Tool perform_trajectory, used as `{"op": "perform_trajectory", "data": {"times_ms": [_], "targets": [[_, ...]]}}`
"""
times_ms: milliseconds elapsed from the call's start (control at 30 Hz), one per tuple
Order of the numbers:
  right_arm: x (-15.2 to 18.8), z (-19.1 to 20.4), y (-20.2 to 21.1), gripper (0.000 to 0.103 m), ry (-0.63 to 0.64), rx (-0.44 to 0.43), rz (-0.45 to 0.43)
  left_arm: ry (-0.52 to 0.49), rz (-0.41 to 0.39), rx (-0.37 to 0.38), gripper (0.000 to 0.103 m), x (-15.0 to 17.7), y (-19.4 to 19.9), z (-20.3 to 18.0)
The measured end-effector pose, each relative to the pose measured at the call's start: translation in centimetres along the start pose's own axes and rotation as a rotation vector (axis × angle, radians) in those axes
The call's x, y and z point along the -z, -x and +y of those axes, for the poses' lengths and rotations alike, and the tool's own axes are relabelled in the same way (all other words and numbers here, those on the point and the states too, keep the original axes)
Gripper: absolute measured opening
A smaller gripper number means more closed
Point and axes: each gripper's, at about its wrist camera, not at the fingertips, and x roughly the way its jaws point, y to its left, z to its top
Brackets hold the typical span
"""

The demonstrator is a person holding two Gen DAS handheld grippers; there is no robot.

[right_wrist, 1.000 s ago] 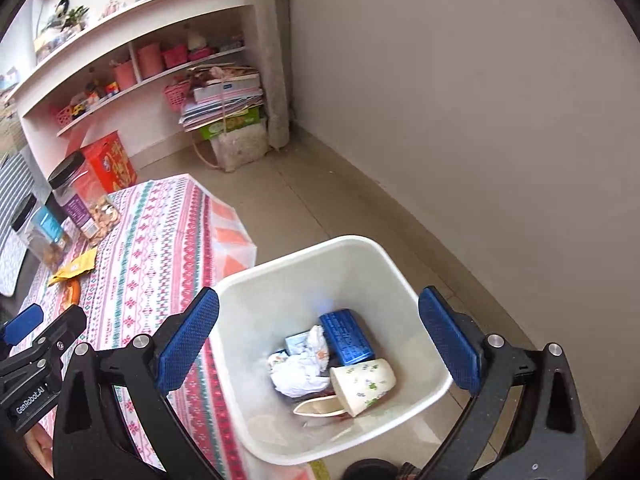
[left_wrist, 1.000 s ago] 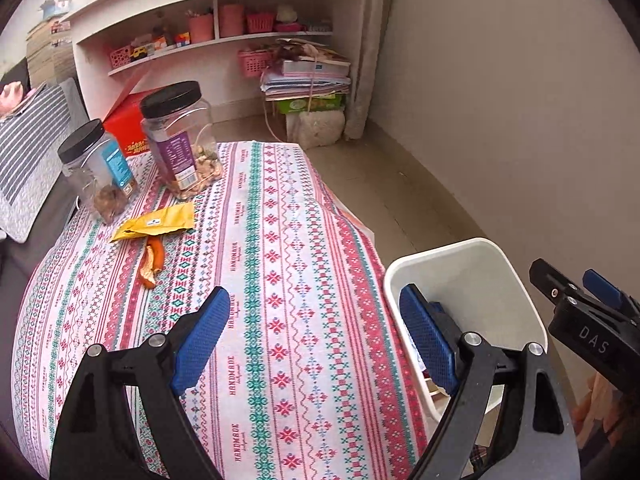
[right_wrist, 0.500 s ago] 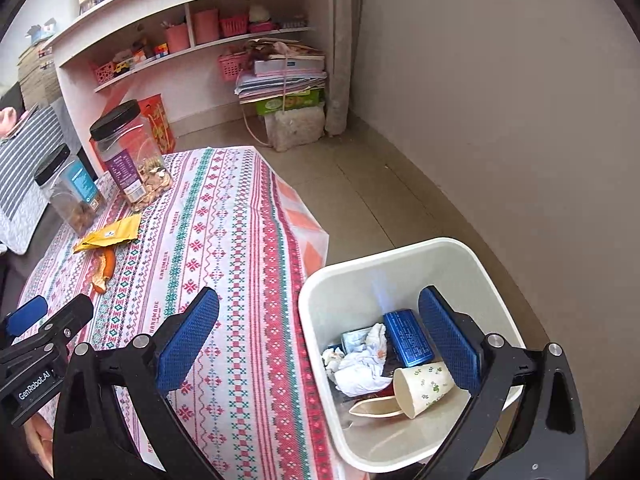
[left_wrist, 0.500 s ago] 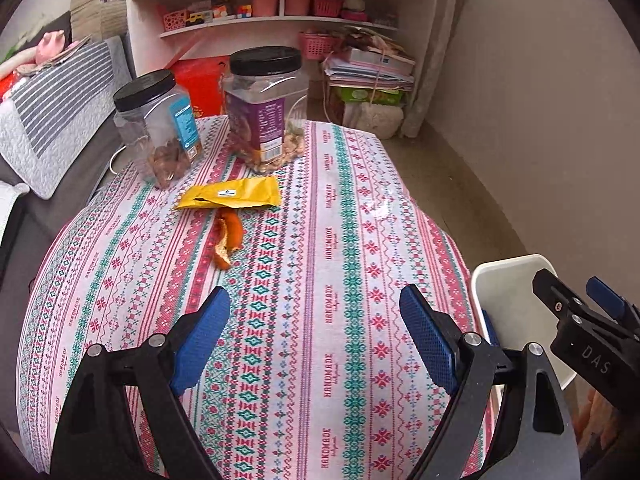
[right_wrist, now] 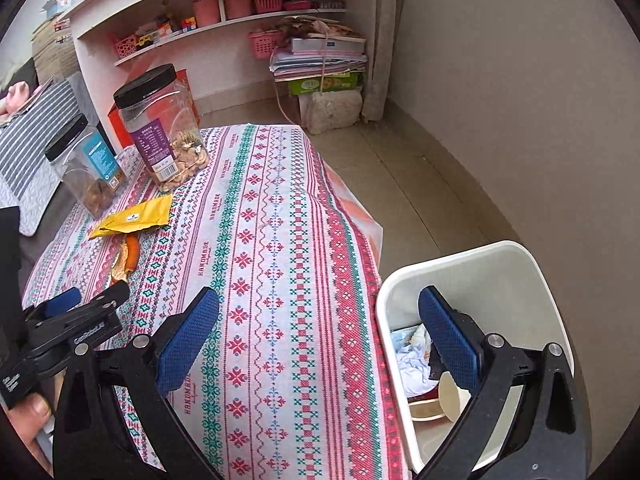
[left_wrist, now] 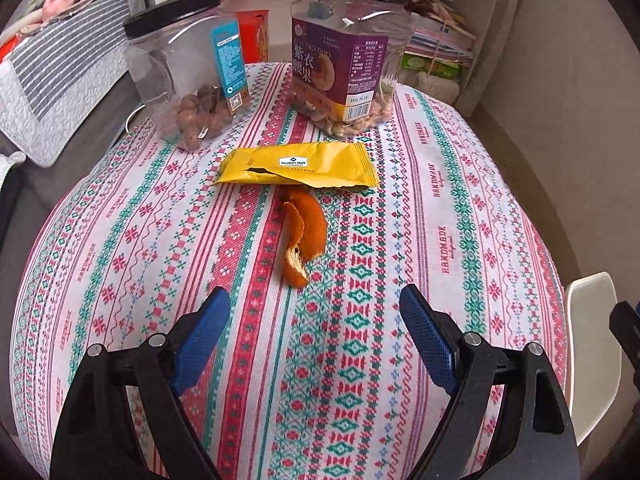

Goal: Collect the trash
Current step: 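Move the left gripper back to the table and grasp the remaining orange peel, then lift the orange peel with the left gripper while the right approaches the yellow packet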

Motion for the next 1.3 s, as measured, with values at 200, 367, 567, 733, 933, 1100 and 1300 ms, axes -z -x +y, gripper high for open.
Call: {"op": "perform_trajectory", "data": {"times_ms": [200, 367, 567, 733, 933, 1100, 1300], "targets": [[-0.2, 0.4, -0.7, 0.096, 0.024, 0.012, 0.001, -0.022, 0.04, 0.01, 0.078, -2.2, -4.1, -0.6], [-0.4, -0.3, -1.5, 0.096, 0.009, 0.021, 0.021, -0.091, 0.022, -0.02, 0.056, -2.7, -5.6, -1.4], [-0.5, 1.0, -1.5, 0.096, 0.056, 0.009, 0.004, -0.08, 0.03, 0.008, 0.021, -2.2, -4.5, 0.4], [-0.6, 3.3, -2.2, 0.096, 0.119, -0.037, 0.018, -0.08, 0.034, -0.03, 0.02, 1.0, -2.3, 3.3], [-0.7, 7.2, -3.9, 0.096, 0.097, -0.142, 0.079, -0.037, 0.054, -0.065, 0.02, 3.7, 0.8, 7.5], [-1.9, 12.0, -5.7, 0.096, 0.105, -0.2, 0.079, -0.067, 0.022, -0.106, 0.02, 3.6, 4.6, 10.0], [-3.3, 17.4, -8.9, 0.096, 0.147, -0.207, 0.087, -0.062, -0.015, -0.11, 0.02, 2.9, 8.0, 12.8]]}}
